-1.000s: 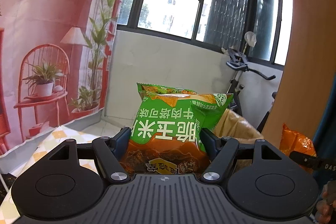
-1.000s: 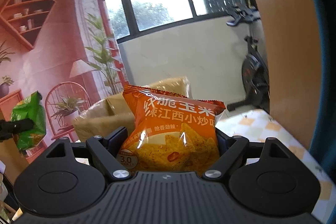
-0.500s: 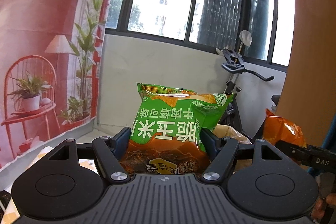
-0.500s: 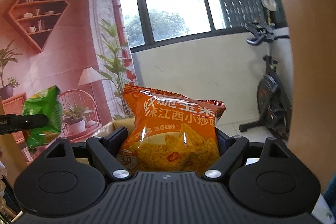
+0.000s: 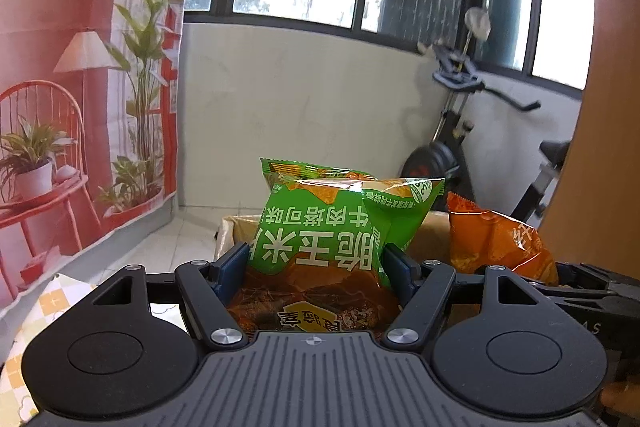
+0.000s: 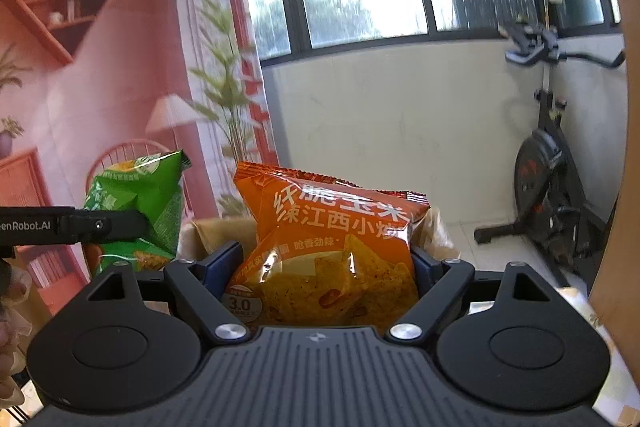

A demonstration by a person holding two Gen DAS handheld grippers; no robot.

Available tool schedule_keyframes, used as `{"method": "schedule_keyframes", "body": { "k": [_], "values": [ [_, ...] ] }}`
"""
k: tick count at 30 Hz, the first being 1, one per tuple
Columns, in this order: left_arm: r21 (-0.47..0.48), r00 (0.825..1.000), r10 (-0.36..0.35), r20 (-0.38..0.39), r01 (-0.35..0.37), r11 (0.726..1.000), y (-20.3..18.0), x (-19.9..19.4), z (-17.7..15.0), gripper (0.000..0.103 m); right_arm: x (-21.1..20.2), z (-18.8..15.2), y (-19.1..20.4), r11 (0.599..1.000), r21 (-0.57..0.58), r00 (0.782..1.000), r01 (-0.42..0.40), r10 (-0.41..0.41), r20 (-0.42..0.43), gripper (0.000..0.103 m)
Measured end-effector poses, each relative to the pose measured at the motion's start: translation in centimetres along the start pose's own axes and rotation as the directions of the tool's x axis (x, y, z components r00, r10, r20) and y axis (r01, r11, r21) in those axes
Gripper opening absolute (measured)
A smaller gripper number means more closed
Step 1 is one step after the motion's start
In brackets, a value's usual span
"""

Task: Organize snacks
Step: 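Lift both held bags and carry them over the cardboard box, then open both tools to drop the bags into the box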

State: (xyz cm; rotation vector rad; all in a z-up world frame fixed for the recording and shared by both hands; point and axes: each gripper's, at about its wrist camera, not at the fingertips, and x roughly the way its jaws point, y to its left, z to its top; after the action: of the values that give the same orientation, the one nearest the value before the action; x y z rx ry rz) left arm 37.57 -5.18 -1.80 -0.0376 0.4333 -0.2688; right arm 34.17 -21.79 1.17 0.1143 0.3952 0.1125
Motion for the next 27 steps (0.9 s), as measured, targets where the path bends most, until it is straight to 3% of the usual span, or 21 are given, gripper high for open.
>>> {"method": "schedule_keyframes", "body": {
  "k": [13, 21, 27],
  "values": [
    [0.061, 0.998, 0.038, -0.052, -0.035, 0.998, 0.0, 0.7, 0.3, 0.082, 2.7, -0.7, -1.2, 0.998, 0.061, 0.992, 0.025, -0.017, -0.128, 0.09],
    [-0.014, 0.998, 0.045, -0.047, -0.046, 0.999, 1.6, -1.2, 0.8, 0.083, -0.1, -0.5, -0.4, 0.997, 0.048, 0.994, 0.054, -0.049, -0.1, 0.092],
    [-0.017, 0.998, 0.051, -0.024, -0.051, 0.999, 1.7, -3.0, 0.8, 0.084, -2.7, -1.0, -0.2, 0.996, 0.077, 0.996, 0.054, -0.048, -0.081, 0.092]
  ]
}}
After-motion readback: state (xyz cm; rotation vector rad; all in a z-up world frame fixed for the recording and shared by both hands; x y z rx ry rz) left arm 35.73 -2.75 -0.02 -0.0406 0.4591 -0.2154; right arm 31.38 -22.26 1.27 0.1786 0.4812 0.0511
